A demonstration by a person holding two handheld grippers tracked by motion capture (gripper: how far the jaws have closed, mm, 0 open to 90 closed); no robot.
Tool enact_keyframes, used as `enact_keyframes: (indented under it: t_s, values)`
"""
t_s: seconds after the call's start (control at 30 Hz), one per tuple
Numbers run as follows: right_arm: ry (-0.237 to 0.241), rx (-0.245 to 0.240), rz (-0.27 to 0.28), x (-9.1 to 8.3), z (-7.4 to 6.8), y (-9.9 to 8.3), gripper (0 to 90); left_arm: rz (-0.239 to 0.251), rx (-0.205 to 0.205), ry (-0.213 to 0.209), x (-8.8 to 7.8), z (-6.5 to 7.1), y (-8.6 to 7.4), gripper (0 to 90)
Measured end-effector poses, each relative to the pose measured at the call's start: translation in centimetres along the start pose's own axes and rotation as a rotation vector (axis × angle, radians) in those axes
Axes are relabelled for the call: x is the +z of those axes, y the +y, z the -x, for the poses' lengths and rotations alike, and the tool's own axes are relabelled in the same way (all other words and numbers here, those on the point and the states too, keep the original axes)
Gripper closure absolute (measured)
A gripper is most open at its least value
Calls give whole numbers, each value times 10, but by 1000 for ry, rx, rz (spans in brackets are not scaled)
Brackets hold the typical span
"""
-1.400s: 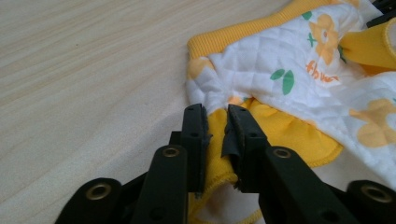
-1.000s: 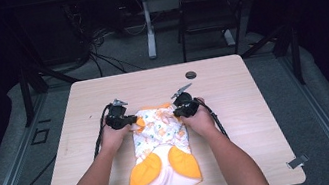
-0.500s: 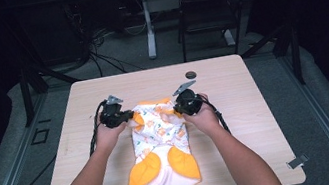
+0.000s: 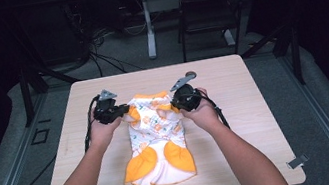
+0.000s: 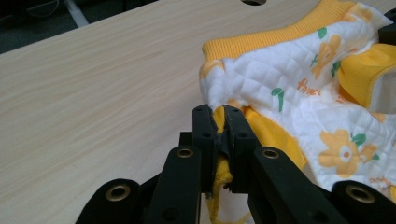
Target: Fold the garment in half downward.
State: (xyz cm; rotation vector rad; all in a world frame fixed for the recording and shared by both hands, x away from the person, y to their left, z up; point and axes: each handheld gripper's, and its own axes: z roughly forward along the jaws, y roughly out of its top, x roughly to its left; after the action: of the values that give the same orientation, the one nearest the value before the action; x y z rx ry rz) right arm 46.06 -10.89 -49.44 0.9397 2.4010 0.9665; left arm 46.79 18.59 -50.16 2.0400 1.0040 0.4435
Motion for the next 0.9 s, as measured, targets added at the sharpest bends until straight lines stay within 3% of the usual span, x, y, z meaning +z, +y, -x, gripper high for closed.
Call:
enact_keyframes:
  t_s: [0.47, 0.77, 0.9]
  values:
    - [-49, -55, 35, -20, 2, 30, 855, 56, 7, 22, -17, -2, 19, 849]
    - [-67, -68, 58, -29, 4, 37, 855, 86, 39, 44, -25, 0, 33, 849]
    - [-69, -80, 56, -30, 2, 33, 855, 93, 58, 40, -25, 4, 30, 848]
